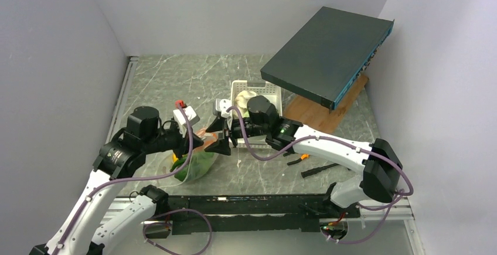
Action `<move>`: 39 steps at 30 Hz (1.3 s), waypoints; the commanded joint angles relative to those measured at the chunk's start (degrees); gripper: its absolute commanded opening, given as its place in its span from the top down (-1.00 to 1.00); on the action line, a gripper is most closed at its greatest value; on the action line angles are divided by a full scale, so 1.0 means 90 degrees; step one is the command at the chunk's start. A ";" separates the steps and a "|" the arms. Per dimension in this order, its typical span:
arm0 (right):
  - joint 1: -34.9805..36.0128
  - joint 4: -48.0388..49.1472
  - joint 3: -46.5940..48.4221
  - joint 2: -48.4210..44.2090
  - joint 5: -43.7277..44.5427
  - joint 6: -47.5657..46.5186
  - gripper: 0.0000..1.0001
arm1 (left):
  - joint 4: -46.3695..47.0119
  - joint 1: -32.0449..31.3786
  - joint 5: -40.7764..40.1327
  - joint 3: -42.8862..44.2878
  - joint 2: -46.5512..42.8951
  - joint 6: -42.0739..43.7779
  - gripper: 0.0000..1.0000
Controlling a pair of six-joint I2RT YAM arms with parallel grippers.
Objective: Place the food in the zip-top bag and seal the zipper
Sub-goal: Zip the zipper food storage bag at the center of the board.
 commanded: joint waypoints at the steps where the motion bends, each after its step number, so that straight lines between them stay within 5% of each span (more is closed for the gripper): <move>1: -0.0006 0.0171 0.0304 -0.0007 -0.0317 -0.0374 -0.26 | 0.0113 0.0000 0.0273 -0.0020 -0.0201 0.0116 1.00; 10: 0.0000 0.0057 0.0463 0.0183 -0.0512 -0.0345 0.55 | 0.0144 0.0000 0.0271 -0.0057 -0.0233 0.0104 1.00; 13: -0.0004 -0.0080 0.0572 0.0244 -0.0466 -0.0308 1.00 | 0.0239 0.0001 0.0258 -0.0080 -0.0330 0.0001 1.00; 17: 0.0008 0.0084 0.0493 0.0236 -0.0130 0.0017 1.00 | 0.0281 0.0001 0.0195 -0.0066 -0.0545 -0.0117 0.96; 26: 0.0001 0.0232 0.0386 0.0069 0.0337 0.0708 1.00 | 0.0705 0.0001 -0.0336 -0.0371 -0.1244 -0.0762 0.11; 33: 0.0002 0.0136 0.0420 0.0018 0.0145 0.0792 1.00 | 0.1438 0.0000 -0.1303 -0.0653 -0.1779 -0.1232 0.09; 36: 0.0001 0.0095 0.0435 0.0009 0.0030 0.0755 1.00 | 0.1796 0.0001 -0.1483 -0.0799 -0.1849 -0.1306 0.40; 39: -0.0003 -0.0010 0.0461 -0.0002 -0.0309 0.0587 1.00 | 0.1917 0.0000 -0.1298 -0.0823 -0.1651 -0.1256 0.24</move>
